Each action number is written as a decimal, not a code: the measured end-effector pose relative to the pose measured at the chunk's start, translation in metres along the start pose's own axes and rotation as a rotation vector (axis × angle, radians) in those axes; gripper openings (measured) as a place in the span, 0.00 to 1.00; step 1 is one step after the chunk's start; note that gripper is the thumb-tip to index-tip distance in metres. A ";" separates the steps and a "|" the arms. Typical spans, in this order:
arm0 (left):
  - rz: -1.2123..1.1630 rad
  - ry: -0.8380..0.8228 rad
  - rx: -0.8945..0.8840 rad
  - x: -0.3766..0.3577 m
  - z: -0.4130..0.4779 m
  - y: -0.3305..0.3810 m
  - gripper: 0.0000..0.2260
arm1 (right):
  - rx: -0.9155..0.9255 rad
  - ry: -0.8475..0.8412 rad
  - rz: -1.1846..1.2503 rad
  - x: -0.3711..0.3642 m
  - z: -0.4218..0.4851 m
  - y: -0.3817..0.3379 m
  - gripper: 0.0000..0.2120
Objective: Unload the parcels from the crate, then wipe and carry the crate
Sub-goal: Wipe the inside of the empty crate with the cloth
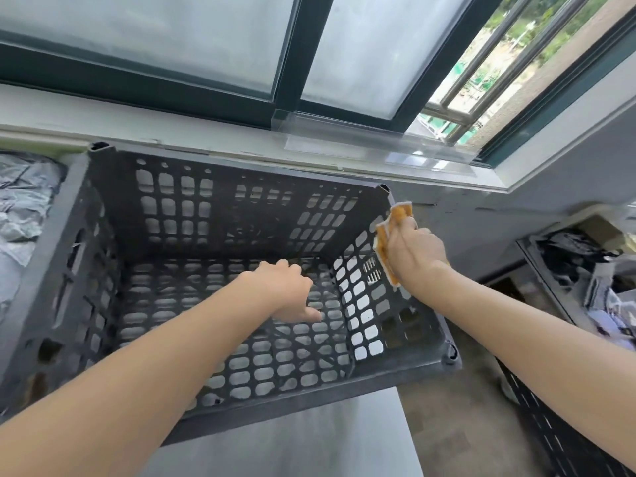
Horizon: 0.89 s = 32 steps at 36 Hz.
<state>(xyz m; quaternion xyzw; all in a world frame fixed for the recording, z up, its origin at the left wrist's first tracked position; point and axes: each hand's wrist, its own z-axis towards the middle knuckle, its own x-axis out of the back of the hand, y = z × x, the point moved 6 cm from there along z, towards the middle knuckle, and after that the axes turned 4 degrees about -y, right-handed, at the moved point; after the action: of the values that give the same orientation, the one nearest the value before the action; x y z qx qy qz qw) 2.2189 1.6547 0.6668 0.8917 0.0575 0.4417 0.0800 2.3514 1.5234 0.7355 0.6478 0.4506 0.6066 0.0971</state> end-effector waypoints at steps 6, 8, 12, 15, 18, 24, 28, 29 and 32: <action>0.018 0.009 -0.030 -0.003 -0.001 0.008 0.35 | 0.017 -0.077 -0.129 -0.020 -0.030 -0.004 0.25; 0.017 0.009 -0.040 -0.004 -0.002 0.010 0.34 | 0.038 -0.077 -0.160 -0.024 -0.039 -0.004 0.27; 0.022 -0.001 -0.059 -0.009 -0.003 0.017 0.34 | 0.045 -0.113 -0.166 -0.032 -0.056 0.001 0.26; 0.039 0.010 -0.071 -0.008 -0.005 0.023 0.33 | 0.160 -0.075 -0.253 -0.023 -0.078 0.000 0.25; 0.033 0.025 -0.096 -0.007 -0.005 0.028 0.33 | 0.315 -0.117 -0.411 -0.022 -0.097 -0.004 0.21; 0.023 0.031 -0.110 -0.008 -0.005 0.031 0.33 | 0.356 -0.241 -0.211 -0.040 -0.100 -0.005 0.12; 0.036 0.020 -0.093 -0.008 -0.006 0.027 0.34 | 0.499 -0.294 -0.316 -0.039 -0.092 -0.019 0.14; 0.036 0.019 -0.088 -0.008 -0.006 0.026 0.34 | 0.526 -0.301 -0.343 -0.040 -0.088 -0.026 0.14; 0.038 0.024 -0.083 -0.009 -0.005 0.021 0.33 | 0.584 -0.311 -0.369 -0.048 -0.075 -0.051 0.16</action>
<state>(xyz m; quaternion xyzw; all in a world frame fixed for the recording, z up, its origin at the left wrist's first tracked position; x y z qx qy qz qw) 2.2100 1.6327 0.6673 0.8832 0.0230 0.4559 0.1080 2.2690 1.4881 0.6861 0.6404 0.6936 0.3191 0.0833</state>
